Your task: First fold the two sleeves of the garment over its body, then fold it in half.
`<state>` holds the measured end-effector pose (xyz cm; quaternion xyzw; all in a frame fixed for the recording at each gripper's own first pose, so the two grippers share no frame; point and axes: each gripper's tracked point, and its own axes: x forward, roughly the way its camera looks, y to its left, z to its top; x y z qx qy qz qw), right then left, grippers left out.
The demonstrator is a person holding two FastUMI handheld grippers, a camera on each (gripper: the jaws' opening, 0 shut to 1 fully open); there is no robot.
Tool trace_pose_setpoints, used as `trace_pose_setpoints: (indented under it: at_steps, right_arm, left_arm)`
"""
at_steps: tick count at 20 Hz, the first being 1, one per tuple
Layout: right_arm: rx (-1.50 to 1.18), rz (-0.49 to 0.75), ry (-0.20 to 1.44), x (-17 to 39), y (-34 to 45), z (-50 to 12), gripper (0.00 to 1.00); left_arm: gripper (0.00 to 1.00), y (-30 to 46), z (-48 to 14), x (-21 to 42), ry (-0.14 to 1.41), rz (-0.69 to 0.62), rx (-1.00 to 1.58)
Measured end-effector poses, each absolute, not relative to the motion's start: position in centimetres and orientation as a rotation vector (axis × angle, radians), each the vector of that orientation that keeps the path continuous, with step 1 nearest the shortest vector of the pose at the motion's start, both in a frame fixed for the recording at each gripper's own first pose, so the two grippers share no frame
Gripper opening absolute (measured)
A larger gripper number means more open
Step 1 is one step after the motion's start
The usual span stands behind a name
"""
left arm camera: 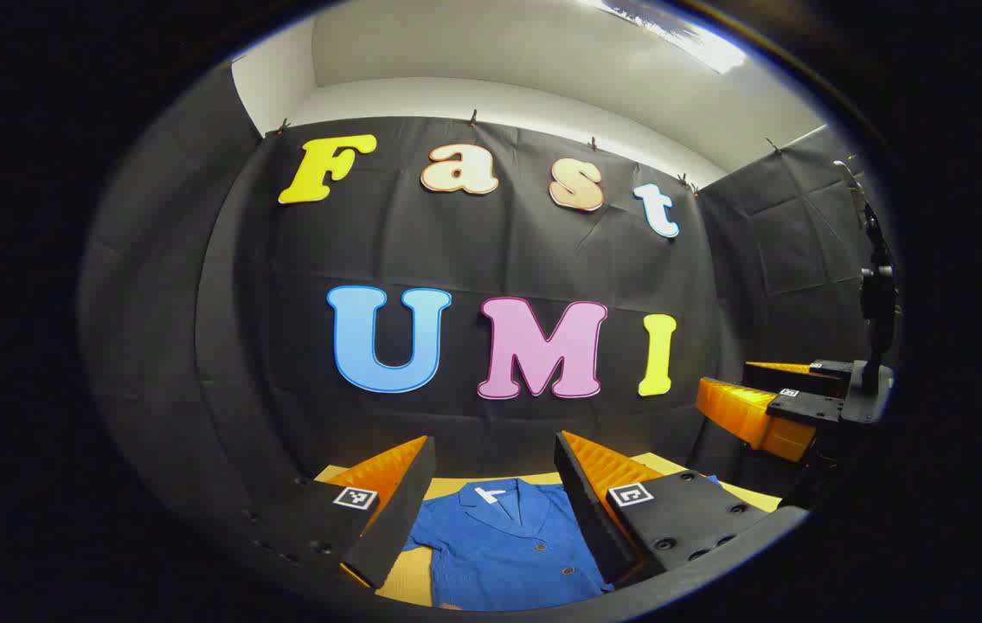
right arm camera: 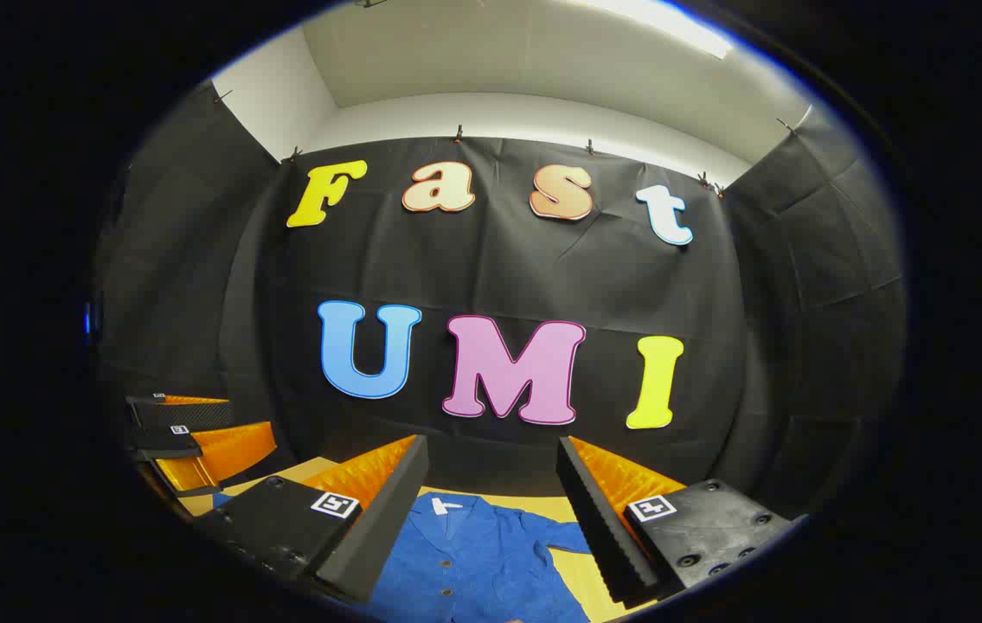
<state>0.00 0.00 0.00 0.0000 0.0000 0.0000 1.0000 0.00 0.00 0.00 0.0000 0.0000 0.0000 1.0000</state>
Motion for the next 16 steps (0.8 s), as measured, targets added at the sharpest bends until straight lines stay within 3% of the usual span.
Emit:
trace_pose_setpoints:
  at_steps: [16]
  right_arm:
    - [0.001, -0.027, -0.005, -0.3, -0.4, -0.5, 0.96]
  left_arm:
    - [0.79, 1.4, -0.5, -0.8, -0.009, 0.036, -0.012]
